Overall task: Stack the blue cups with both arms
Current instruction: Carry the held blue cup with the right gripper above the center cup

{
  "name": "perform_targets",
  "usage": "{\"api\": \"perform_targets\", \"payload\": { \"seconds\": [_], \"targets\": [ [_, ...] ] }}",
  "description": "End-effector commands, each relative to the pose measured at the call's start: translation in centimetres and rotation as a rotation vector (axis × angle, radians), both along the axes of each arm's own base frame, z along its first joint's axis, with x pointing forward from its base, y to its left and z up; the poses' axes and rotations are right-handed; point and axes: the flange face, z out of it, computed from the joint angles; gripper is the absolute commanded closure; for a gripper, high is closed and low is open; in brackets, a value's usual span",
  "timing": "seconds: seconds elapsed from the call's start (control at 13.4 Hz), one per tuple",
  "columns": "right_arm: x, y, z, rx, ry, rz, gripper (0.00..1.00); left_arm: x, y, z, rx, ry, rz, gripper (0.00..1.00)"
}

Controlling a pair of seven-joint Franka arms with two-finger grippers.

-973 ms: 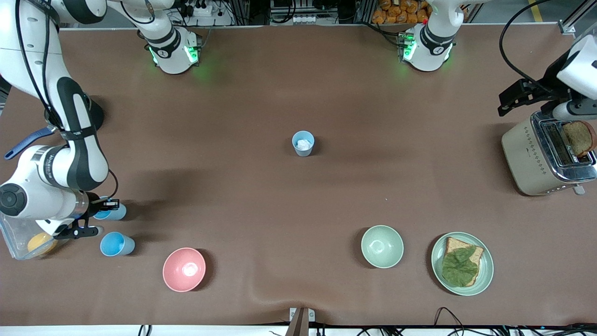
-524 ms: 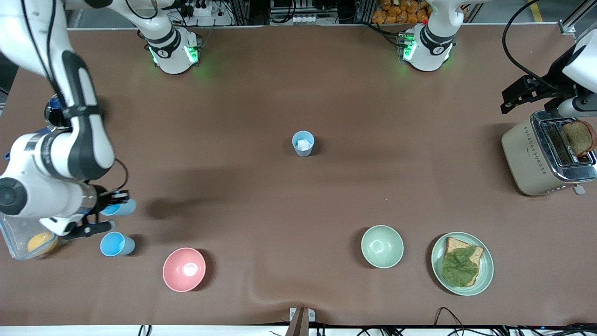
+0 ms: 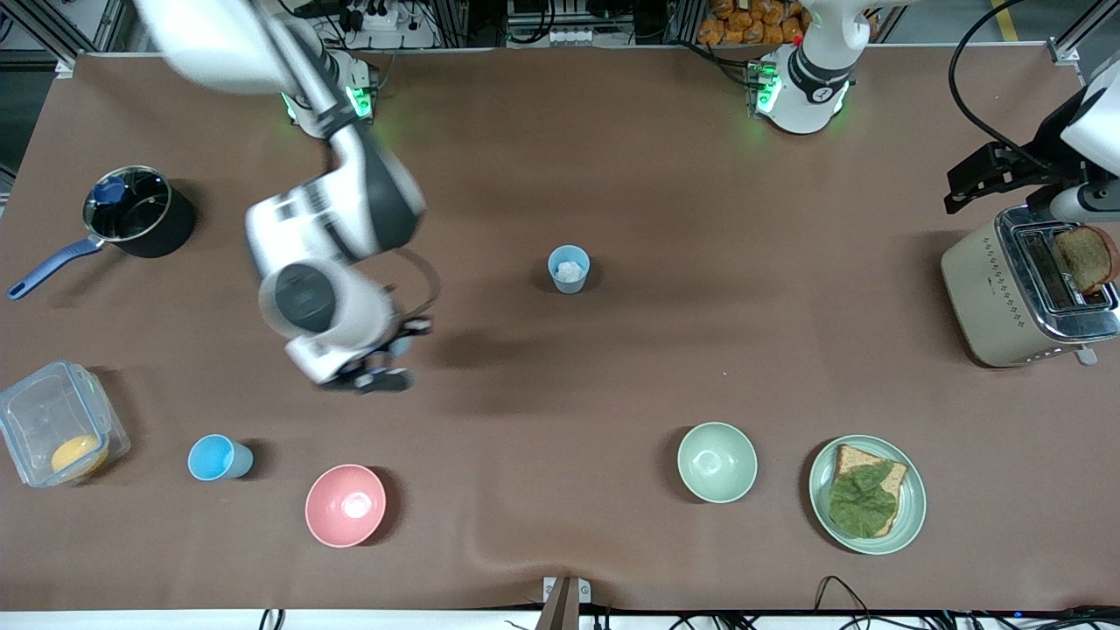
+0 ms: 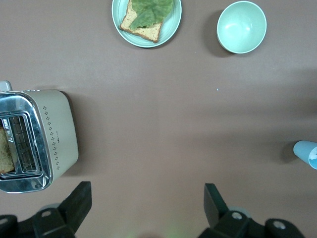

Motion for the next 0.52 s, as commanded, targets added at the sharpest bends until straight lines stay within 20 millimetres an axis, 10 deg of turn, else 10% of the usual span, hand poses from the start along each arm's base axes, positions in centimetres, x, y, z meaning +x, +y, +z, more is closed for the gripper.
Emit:
{"api": "perform_targets", "payload": {
  "seconds": [0.0, 0.15, 0.45],
  "targets": [
    [-4.2, 7.9, 3.2, 0.02, -0.044, 0.056, 1.0, 0.2, -0.5, 1.2, -0.007, 0.0, -0.037, 0.0],
    [-9.3, 13.8, 5.1, 0.021, -0.08, 0.133, 1.0, 0.1, -0.6, 1.5, -0.005, 0.007, -0.039, 0.0],
    [-12.3, 18.8, 1.1, -0.037, -0.139, 0.074, 1.0, 0.4, -0.3, 1.1, -0.005, 0.014, -0.036, 0.0]
  ]
}}
